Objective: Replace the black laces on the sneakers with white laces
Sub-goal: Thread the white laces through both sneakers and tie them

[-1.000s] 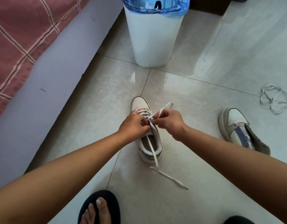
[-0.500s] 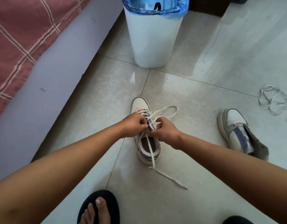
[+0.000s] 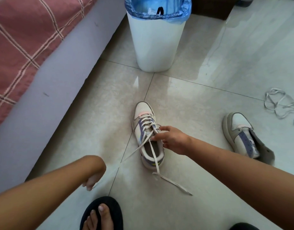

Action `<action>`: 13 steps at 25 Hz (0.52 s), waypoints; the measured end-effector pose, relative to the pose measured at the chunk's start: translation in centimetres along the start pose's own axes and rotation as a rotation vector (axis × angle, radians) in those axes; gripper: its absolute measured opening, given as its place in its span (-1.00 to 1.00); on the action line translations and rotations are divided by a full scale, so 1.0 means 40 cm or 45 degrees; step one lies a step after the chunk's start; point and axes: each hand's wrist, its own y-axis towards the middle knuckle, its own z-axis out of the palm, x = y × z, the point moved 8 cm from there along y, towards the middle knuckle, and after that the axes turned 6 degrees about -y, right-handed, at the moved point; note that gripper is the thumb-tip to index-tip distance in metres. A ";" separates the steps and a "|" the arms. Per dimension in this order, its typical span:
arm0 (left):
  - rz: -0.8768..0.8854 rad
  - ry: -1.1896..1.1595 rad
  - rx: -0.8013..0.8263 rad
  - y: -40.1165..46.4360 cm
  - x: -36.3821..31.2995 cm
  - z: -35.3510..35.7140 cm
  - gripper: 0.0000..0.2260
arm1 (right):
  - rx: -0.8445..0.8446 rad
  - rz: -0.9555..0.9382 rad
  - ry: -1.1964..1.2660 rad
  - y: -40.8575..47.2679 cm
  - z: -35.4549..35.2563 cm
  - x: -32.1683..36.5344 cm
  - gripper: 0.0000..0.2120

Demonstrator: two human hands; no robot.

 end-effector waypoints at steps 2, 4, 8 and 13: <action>-0.002 0.034 -0.364 0.002 -0.011 -0.063 -0.69 | 0.005 -0.020 -0.013 -0.004 -0.010 0.006 -0.45; 0.038 -0.328 -0.882 -0.059 0.009 -0.166 -0.77 | 0.008 -0.047 0.005 0.001 -0.013 0.003 -0.55; 0.240 -0.871 -1.692 -0.243 0.028 -0.298 -0.76 | -0.254 -0.152 0.288 0.004 -0.058 0.018 -0.85; 0.400 -1.111 -1.788 -0.277 -0.042 -0.364 -0.76 | -0.240 -0.254 0.553 -0.007 -0.077 0.057 -0.87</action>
